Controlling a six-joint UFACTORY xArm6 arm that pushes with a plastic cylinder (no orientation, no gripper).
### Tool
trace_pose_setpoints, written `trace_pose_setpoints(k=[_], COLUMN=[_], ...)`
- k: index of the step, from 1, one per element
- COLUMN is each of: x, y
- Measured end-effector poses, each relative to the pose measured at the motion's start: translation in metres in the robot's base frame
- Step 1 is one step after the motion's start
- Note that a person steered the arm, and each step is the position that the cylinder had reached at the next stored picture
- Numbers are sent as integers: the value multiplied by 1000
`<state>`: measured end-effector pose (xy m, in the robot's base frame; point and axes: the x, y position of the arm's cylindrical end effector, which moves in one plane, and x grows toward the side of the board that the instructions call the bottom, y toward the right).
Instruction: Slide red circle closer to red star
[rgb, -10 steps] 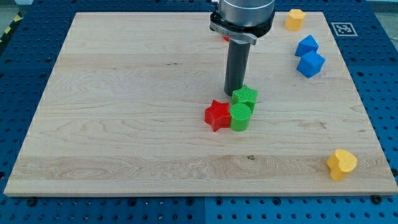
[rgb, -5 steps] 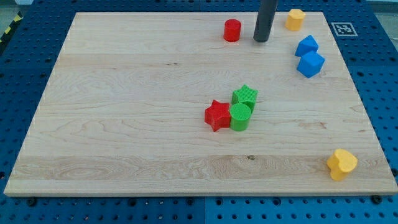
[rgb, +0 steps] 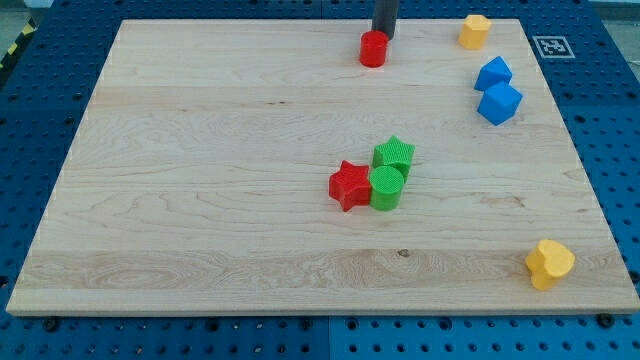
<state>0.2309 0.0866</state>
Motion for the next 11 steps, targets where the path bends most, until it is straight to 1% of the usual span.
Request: trace_pose_setpoints(k=[1,2,4,7,8,11], x=[9,13,21,76,87,91], y=[-2,-16,-19,-30,-35,-66])
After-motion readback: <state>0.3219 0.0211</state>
